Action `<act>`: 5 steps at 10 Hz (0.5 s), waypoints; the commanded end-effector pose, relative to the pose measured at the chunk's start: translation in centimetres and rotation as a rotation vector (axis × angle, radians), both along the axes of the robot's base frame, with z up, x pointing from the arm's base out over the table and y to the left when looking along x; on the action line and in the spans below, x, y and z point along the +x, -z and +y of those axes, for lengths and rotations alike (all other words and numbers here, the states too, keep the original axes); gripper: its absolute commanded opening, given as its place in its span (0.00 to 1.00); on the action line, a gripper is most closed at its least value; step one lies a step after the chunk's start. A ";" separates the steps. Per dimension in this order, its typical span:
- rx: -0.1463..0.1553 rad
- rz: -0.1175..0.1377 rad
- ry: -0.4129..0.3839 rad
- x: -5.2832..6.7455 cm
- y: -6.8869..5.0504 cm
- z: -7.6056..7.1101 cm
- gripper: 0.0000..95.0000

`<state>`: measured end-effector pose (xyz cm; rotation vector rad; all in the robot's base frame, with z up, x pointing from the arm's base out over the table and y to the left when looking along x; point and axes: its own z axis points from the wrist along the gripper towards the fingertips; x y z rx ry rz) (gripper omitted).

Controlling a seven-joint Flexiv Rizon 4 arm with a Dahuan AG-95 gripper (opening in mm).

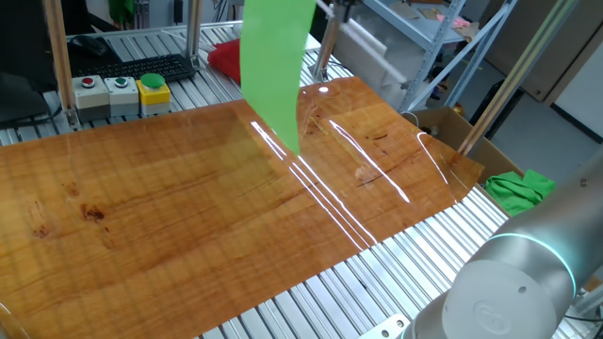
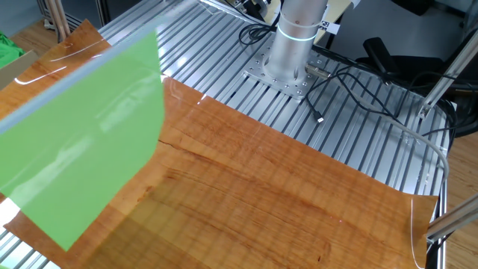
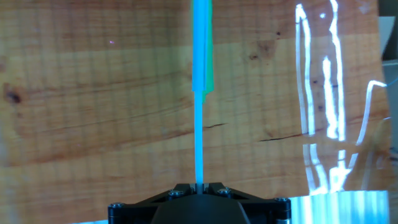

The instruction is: Wave the flag

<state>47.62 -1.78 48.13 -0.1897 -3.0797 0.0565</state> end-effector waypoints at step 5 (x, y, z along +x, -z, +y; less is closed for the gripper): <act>-0.074 0.008 0.159 0.0 0.5 5.0 0.00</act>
